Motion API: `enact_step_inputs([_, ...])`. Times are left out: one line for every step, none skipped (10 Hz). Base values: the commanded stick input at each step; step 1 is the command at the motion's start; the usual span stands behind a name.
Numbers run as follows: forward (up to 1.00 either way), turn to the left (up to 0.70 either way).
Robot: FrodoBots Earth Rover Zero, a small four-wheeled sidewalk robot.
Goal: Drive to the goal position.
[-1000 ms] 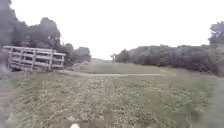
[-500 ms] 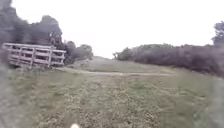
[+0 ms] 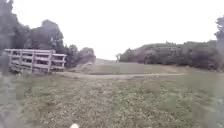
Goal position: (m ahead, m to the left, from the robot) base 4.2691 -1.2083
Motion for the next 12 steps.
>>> enact_step_inputs([0.70,-0.35])
enact_step_inputs([0.70,-0.35])
enact_step_inputs([0.70,-0.35])
enact_step_inputs([0.70,0.00])
enact_step_inputs([0.70,0.00])
enact_step_inputs([0.70,0.00])
enact_step_inputs([0.70,0.00])
enact_step_inputs([0.70,0.00])
enact_step_inputs([0.70,0.00])
enact_step_inputs([0.70,0.00])
enact_step_inputs([0.70,0.00])
enact_step_inputs([0.70,0.00])
